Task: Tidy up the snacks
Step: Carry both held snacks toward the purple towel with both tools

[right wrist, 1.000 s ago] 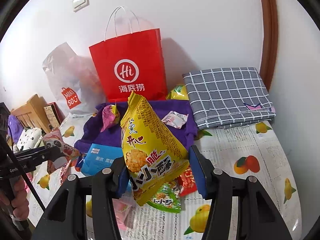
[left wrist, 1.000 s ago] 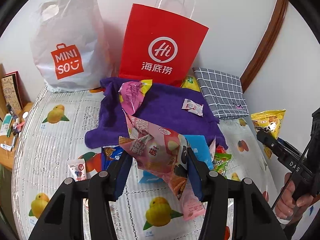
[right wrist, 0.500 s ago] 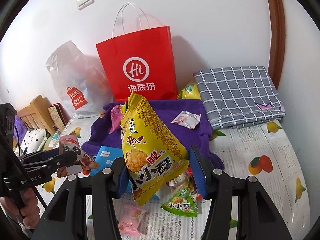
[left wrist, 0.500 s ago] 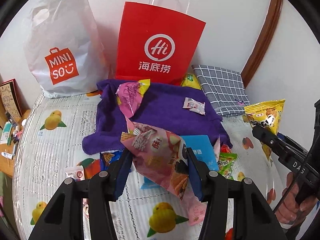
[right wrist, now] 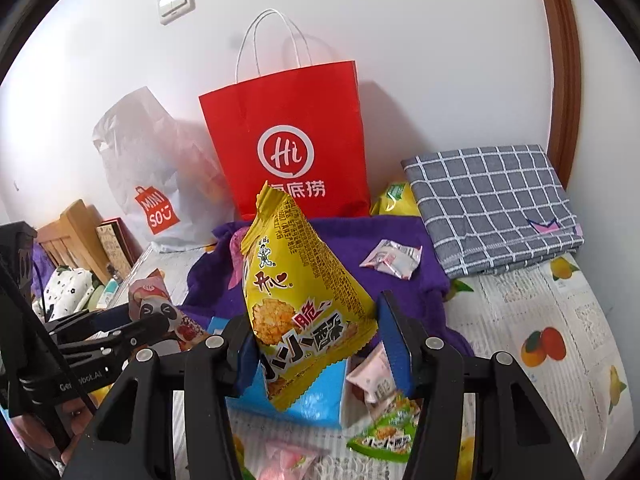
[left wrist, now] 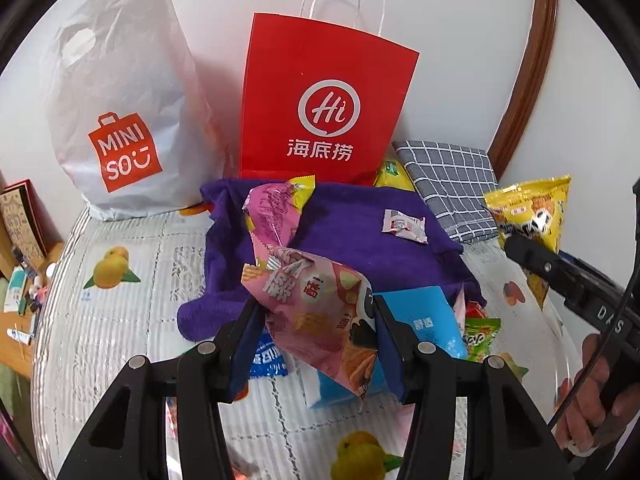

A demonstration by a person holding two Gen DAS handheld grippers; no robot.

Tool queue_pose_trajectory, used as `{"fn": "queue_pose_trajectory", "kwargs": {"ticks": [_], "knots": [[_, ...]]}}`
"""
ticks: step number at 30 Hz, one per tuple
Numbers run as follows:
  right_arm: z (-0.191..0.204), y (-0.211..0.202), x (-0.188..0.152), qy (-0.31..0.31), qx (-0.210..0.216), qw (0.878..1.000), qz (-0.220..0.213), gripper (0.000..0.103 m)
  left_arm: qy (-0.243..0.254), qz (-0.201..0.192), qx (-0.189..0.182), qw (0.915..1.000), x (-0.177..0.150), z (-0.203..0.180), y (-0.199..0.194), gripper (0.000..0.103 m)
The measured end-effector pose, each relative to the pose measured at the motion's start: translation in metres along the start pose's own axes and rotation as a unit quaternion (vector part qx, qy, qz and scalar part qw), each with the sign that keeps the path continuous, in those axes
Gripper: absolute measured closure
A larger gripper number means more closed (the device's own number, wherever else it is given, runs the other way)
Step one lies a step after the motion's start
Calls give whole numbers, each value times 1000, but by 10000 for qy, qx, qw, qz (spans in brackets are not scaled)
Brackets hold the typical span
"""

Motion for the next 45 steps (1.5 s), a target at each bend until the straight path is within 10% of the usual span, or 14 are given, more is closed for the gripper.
{"fn": "queue_pose_trajectory", "kwargs": {"ticks": [24, 45], "knots": [[9, 66, -28, -358, -170, 9981, 473, 50, 10, -11, 1, 10000, -8, 8, 17, 52], [-3, 42, 18, -374, -518, 9979, 90, 50, -238, -42, -152, 9996, 17, 9, 8, 52]]}}
Point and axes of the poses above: each gripper's, at about its wrist camera, not at the fingertips, and y roughly the way its jaws point, z to its left, x to its top, the point moved 10 cm from there along y, roughly the way its jaws point, and after that the axes turned 6 degrees about -x, right-handed, at the moved point
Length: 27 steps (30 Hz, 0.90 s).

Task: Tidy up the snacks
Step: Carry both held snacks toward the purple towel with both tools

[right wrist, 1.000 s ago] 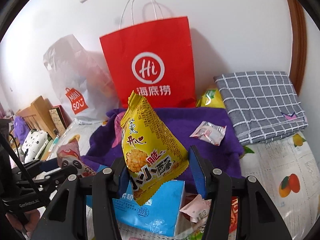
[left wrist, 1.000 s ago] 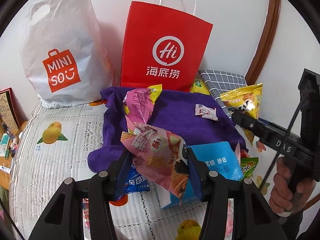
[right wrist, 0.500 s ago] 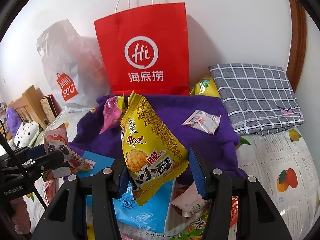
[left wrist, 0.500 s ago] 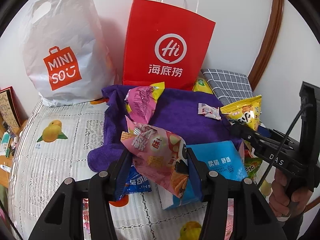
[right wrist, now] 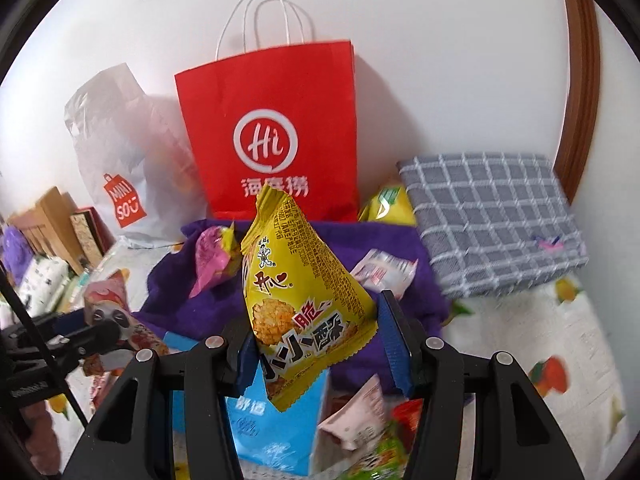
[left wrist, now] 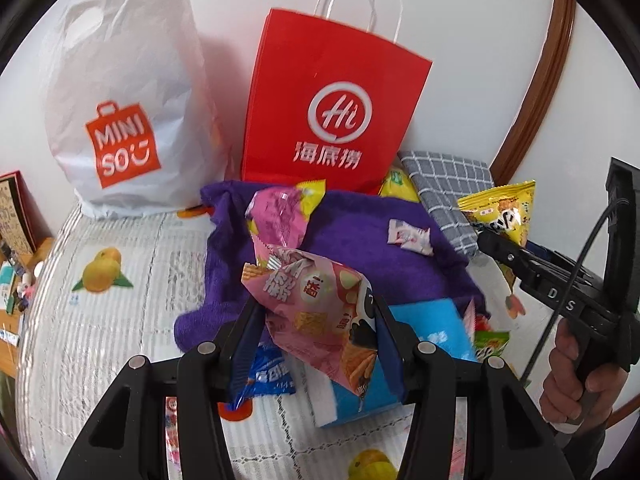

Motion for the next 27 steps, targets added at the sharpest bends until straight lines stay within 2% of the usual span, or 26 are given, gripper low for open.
{"fn": "queue_pose_trajectory", "kwargs": {"ticks": [6, 9, 15, 27], "knots": [[-2, 2, 22, -9, 106, 9997, -204, 50, 84, -187, 15, 9998, 24, -6, -3, 52], [-4, 18, 13, 120, 245, 9996, -76, 50, 5, -106, -37, 9999, 20, -1, 8, 52], [-7, 34, -4, -20, 383, 9993, 49, 50, -108, 33, -23, 9999, 8, 10, 20, 52], [-26, 56, -14, 195, 161, 9995, 192, 50, -84, 24, 55, 9999, 7, 15, 27, 52]]}}
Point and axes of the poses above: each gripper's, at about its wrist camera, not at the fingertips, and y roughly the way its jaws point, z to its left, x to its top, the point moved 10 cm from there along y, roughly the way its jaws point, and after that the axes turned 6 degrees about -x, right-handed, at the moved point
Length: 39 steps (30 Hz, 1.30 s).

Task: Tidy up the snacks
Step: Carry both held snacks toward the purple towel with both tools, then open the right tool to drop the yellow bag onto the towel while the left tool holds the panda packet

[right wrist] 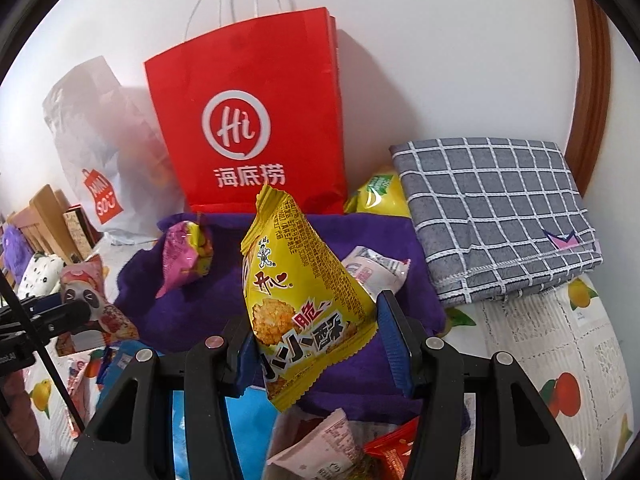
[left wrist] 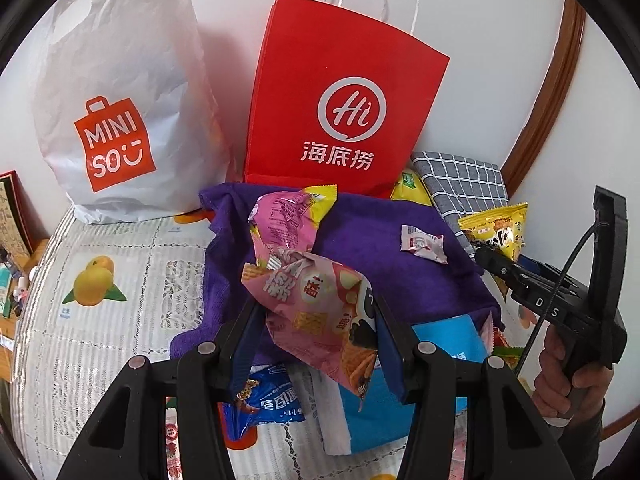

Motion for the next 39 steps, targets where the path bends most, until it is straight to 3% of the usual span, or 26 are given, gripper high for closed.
{"fn": "queue_pose_trajectory", "kwargs": {"ticks": [18, 28, 32, 39], "knots": [[-6, 37, -24, -49, -213, 9983, 532, 50, -155, 59, 24, 9999, -4, 12, 7, 52], [-6, 40, -27, -345, -463, 9966, 587, 50, -108, 17, 40, 9999, -4, 11, 5, 52], [-8, 40, -29, -672, -957, 9914, 592, 50, -94, 1, 74, 9999, -3, 12, 5, 52], [-6, 39, -29, -704, -858, 9922, 572, 49, -109, 20, 97, 9999, -4, 15, 7, 52]]}}
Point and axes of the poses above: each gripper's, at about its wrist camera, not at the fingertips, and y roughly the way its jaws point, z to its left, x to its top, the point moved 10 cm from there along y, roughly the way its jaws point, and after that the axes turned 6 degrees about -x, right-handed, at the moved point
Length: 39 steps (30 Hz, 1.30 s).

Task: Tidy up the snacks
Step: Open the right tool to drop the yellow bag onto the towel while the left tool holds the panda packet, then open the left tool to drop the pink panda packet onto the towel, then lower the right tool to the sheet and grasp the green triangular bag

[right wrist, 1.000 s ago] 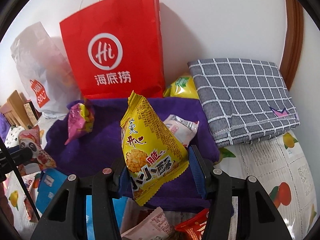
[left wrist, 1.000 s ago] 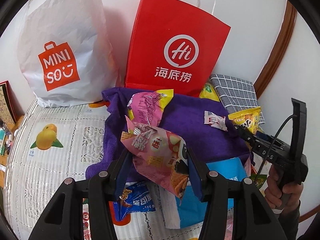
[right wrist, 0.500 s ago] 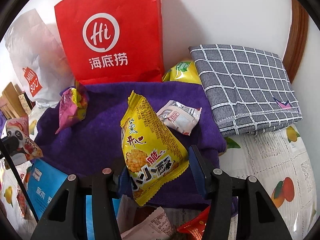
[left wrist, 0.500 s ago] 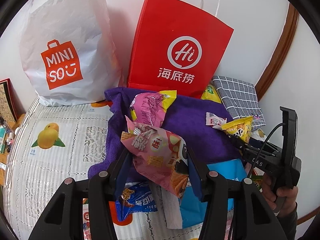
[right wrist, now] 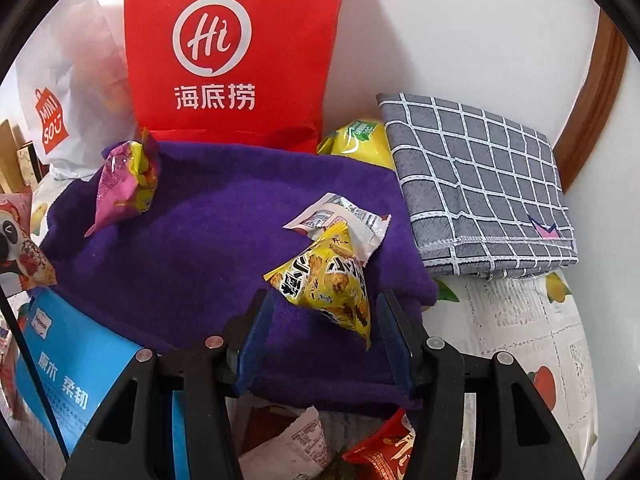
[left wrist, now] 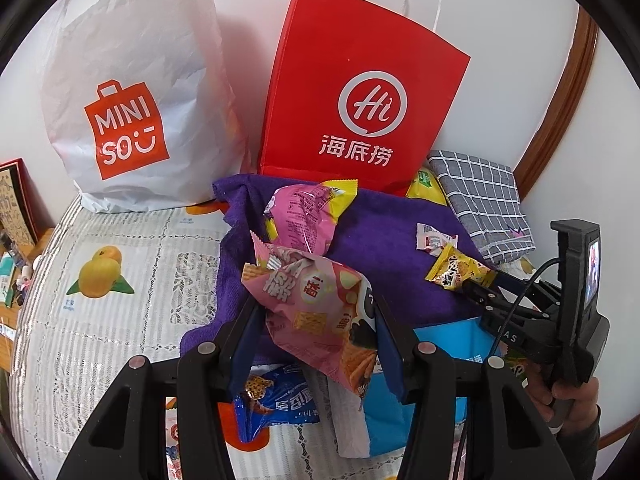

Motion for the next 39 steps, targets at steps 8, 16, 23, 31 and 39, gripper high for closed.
{"fn": "queue_pose_trajectory", "kwargs": {"ticks": [8, 16, 23, 31, 39], "knots": [[-4, -22, 10, 360, 381, 9982, -281, 34, -96, 64, 50, 9999, -1, 8, 5, 52], [-6, -42, 14, 540, 504, 9966, -352, 22, -176, 79, 90, 9998, 1, 11, 11, 52], [-24, -61, 9, 805, 333, 9945, -587, 9, -221, 254, 52, 9994, 13, 0, 33, 52], [-21, -63, 5, 812, 685, 9919, -691, 9, -182, 682, 218, 9973, 9, 0, 75, 52], [-8, -69, 4, 462, 633, 9929, -899, 9, -212, 661, 372, 9969, 7, 9, 76, 26]]}}
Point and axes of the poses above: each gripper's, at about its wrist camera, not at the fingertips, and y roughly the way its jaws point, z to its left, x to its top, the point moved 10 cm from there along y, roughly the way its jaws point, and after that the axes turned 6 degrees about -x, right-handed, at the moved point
